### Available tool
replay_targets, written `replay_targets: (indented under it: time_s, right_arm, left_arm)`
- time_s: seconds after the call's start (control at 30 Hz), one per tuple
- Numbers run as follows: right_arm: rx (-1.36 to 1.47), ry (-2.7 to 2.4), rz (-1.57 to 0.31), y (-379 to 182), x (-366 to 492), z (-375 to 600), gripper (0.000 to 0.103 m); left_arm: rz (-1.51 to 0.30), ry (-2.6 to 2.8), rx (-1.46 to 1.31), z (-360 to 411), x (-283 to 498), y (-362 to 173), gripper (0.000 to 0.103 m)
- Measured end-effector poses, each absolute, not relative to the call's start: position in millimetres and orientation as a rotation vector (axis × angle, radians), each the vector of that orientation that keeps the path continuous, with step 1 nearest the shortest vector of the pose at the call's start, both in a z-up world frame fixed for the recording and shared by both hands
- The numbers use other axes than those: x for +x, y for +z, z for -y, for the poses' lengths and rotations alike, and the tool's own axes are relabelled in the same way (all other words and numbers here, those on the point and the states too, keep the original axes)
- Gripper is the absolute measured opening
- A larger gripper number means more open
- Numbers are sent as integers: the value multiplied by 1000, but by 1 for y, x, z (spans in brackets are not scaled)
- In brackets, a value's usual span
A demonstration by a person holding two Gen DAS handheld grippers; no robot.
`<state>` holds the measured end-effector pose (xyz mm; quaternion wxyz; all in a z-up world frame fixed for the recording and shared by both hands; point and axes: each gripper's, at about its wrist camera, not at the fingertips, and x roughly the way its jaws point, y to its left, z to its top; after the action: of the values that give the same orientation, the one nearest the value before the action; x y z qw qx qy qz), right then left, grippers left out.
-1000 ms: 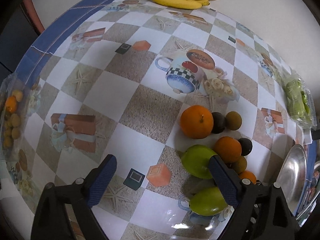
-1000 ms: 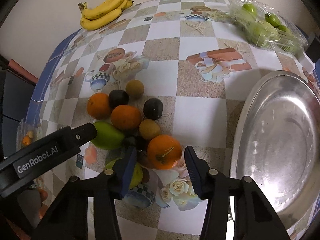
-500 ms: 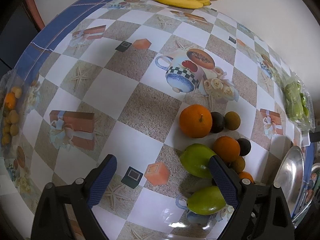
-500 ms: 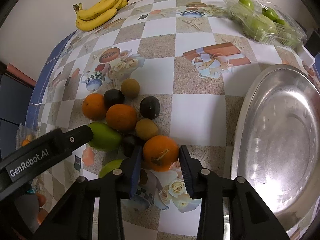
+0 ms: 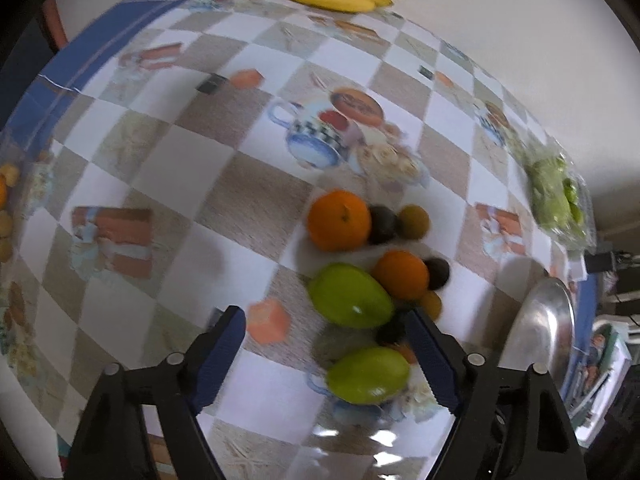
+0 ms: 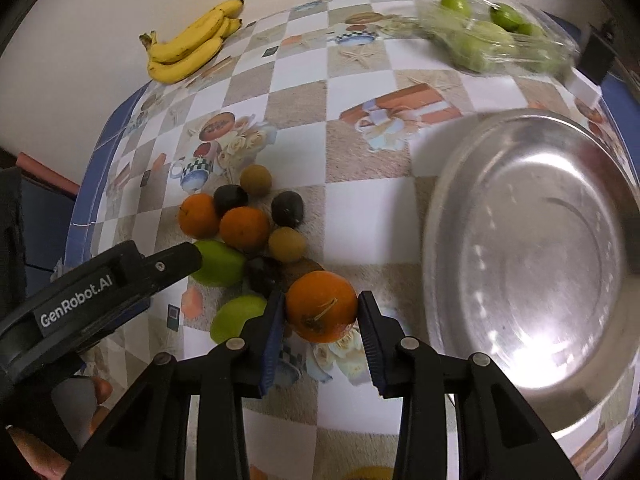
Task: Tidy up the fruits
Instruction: 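Close the right tool on the orange while the left tool grasps the green mango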
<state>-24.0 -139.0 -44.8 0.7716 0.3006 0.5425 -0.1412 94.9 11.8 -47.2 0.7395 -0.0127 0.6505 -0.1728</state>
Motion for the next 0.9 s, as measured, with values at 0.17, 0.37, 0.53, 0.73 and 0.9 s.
replay_targets:
  time_s: [0.17,0.37,0.53,0.73,0.9]
  right_arm:
    - [678,-314,-1166,-39,-35,141,38]
    - [685,-329,-1159,-33,-46,142,38]
    - [676,-343,-1164,-32,-50,143,38]
    - [677,-347,-1172,-33,-51,146,38]
    - [677,-348,-1172,-32,-53,148,38]
  left_arm:
    - [-1480,-409,-17,-4,84,-56,83]
    - [-1503,-423,35,7,74,-64,82]
    - [-1520,-432,53,15,69,-70,79]
    - [-1532,-421,59,19,70,-75,67]
    - [-1537,-426,51,25,66,-79,58]
